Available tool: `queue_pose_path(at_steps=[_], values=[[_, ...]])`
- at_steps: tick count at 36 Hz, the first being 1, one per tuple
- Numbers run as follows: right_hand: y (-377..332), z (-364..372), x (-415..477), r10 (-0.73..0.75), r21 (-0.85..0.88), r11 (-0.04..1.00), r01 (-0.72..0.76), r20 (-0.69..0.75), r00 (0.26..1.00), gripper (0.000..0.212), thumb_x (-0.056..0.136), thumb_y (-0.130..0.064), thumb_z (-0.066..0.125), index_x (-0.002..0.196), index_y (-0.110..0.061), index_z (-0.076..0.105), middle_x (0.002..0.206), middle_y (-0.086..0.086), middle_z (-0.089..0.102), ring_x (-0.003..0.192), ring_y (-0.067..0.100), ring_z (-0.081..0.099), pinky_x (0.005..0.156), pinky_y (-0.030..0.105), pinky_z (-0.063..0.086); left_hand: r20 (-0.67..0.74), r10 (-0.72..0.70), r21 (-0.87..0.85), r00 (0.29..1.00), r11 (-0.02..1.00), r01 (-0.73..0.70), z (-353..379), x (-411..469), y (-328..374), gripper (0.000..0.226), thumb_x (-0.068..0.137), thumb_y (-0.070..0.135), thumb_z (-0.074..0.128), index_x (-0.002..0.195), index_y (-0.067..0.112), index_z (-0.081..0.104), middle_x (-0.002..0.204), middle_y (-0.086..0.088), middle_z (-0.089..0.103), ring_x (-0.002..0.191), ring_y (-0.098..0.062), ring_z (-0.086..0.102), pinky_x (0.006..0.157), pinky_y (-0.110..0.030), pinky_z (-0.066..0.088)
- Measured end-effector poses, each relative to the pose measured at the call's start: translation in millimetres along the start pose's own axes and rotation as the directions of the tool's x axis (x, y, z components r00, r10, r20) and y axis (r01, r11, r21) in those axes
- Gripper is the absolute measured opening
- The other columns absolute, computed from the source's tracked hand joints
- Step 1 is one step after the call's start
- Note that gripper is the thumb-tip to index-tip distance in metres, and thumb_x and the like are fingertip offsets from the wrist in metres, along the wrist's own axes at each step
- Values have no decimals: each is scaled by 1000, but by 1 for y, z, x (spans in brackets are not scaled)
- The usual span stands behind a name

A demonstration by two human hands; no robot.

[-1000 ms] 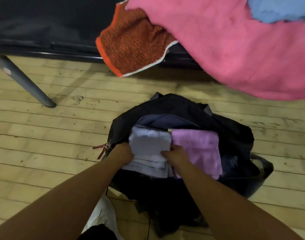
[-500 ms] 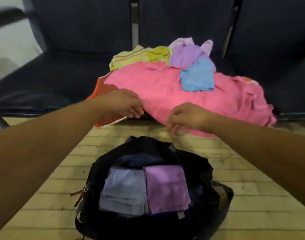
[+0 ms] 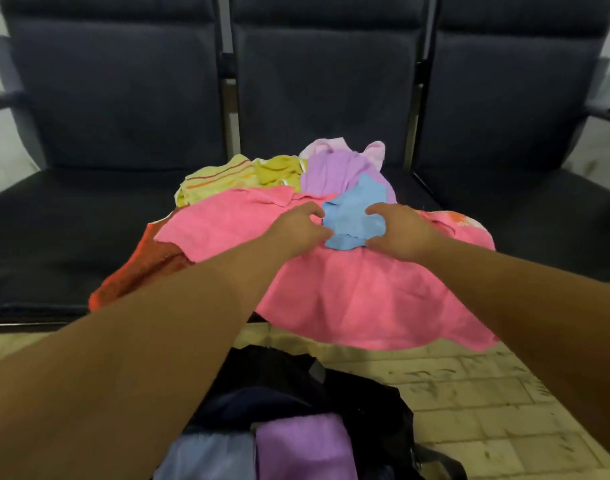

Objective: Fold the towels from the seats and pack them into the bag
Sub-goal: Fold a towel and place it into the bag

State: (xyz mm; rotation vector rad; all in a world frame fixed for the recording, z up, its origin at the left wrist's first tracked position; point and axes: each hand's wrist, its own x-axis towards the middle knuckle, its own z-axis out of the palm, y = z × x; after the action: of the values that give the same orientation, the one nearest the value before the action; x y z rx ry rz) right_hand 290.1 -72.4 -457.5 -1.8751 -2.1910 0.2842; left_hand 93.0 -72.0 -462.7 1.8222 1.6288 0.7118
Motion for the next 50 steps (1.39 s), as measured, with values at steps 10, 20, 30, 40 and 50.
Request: queue_pose_path(at_steps=[10, 20, 30, 40, 50], values=[[11, 15, 20, 39, -57, 997, -47, -136, 990, 18, 89, 3, 55, 91, -5, 71, 104, 19, 69, 100, 34, 62, 83, 32, 44, -122, -42, 132, 992, 990, 58, 44, 28, -15, 25, 87, 18, 70, 112, 11, 70, 123, -8, 66, 116, -27, 60, 93, -30, 46], [-18, -43, -3, 231, 416, 908, -55, -385, 894, 22, 88, 2, 51, 96, 2, 71, 101, 16, 70, 96, 29, 64, 86, 38, 52, -290, 49, -95, 956, 992, -80, -8, 0, 29, 17, 86, 9, 62, 71, 16, 59, 83, -6, 67, 79, -21, 57, 68, -25, 41], [-77, -146, -81, 104, 587, 801, 114, -324, 941, 23, 89, -8, 63, 73, -18, 74, 85, 20, 73, 76, 27, 64, 84, 54, 59, -363, 44, -451, 931, 866, -216, -105, -95, 102, 20, 91, 5, 45, 73, 14, 45, 83, -2, 49, 81, -22, 58, 76, -43, 62], [-109, -162, -184, -155, 748, 648, 147, -60, 986, 45, 90, 14, 45, 87, -14, 80, 94, 16, 71, 82, 25, 61, 83, 37, 55, -168, 254, -468, 953, 830, -304, -154, -205, 103, 29, 92, -8, 46, 93, 11, 68, 87, -12, 64, 67, -10, 67, 69, -28, 59], [-120, -103, -236, -287, 678, 713, 179, 49, 957, 21, 87, -1, 68, 101, -12, 79, 97, 1, 77, 88, 7, 68, 85, 21, 53, -36, 233, -507, 972, 834, -219, -132, -259, 36, 24, 85, -6, 70, 106, 7, 69, 98, -8, 76, 96, -18, 73, 88, -29, 55]])
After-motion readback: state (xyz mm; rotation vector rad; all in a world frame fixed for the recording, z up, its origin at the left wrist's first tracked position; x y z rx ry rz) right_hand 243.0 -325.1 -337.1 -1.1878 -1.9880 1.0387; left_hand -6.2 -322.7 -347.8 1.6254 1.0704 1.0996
